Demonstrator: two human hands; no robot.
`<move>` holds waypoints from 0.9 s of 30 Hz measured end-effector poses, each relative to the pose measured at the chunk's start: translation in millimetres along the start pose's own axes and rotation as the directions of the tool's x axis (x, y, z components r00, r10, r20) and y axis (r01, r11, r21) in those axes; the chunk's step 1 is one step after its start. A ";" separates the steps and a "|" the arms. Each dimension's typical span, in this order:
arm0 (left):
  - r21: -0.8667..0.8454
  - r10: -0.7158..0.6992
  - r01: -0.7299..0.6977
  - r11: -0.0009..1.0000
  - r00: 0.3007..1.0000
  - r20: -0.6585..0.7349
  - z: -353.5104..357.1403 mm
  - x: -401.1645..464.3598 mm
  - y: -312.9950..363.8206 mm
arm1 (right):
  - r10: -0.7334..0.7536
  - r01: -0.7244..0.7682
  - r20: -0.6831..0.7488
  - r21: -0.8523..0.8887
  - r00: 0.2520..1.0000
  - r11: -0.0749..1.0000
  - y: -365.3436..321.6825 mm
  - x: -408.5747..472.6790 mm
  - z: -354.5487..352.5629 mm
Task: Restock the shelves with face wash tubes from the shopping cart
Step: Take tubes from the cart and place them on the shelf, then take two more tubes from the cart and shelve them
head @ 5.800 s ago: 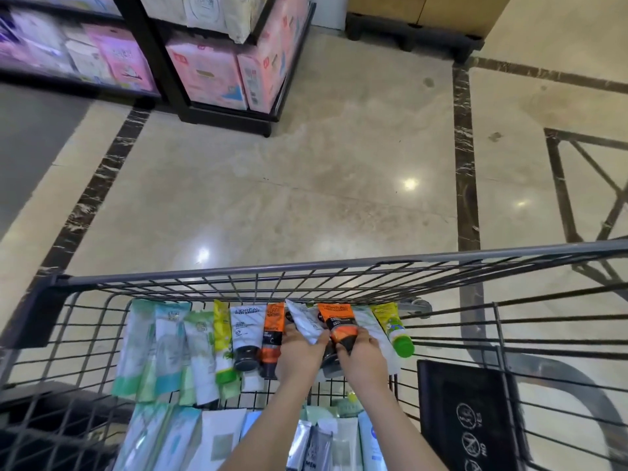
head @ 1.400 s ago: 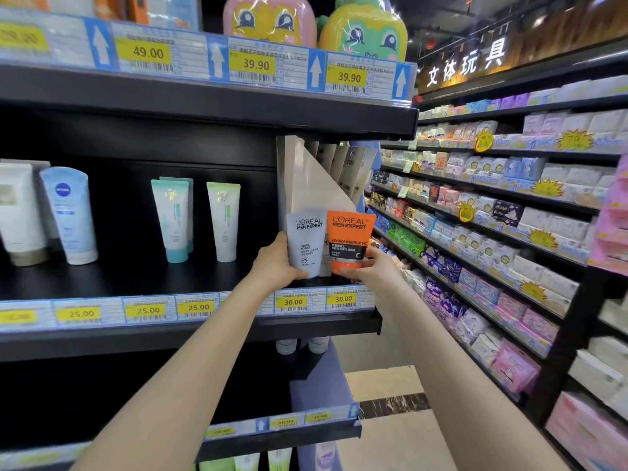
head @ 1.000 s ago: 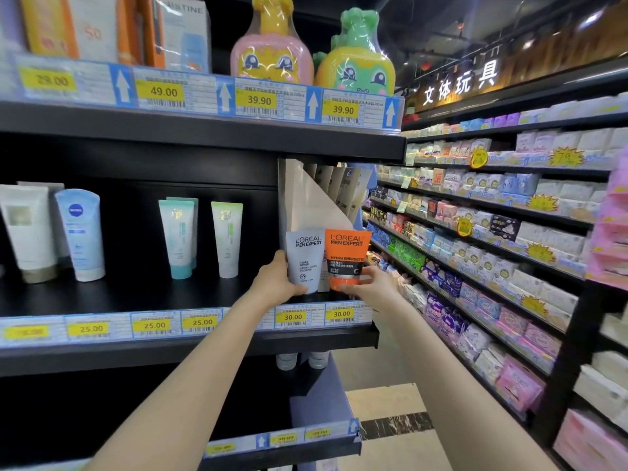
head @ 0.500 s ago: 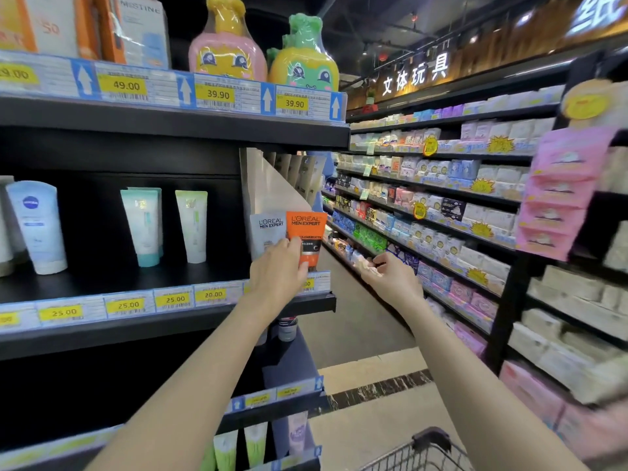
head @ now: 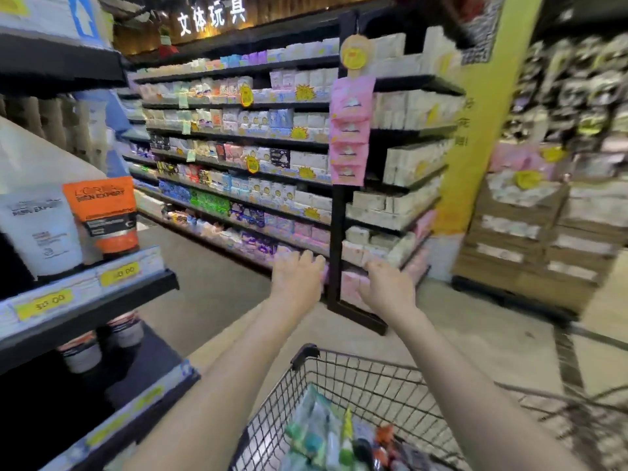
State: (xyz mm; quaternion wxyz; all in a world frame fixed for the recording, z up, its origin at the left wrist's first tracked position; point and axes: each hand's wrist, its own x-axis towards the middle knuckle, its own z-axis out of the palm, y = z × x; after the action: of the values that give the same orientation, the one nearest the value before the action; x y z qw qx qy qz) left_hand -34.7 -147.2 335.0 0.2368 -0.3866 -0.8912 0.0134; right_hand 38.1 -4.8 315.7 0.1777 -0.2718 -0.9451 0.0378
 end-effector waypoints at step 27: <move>-0.442 0.643 -0.470 0.764 0.609 0.465 226.9 -46.5 281.2 | 0.728 -0.783 0.441 -0.084 0.526 0.616 248.2 -181.2 165.8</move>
State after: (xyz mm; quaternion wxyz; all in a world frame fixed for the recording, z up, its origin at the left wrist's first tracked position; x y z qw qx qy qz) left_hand 86.5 53.6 56.3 -0.1258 -0.6511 -0.7439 0.0827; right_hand 246.2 114.7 62.0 -0.0546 -0.6270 -0.7426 0.2290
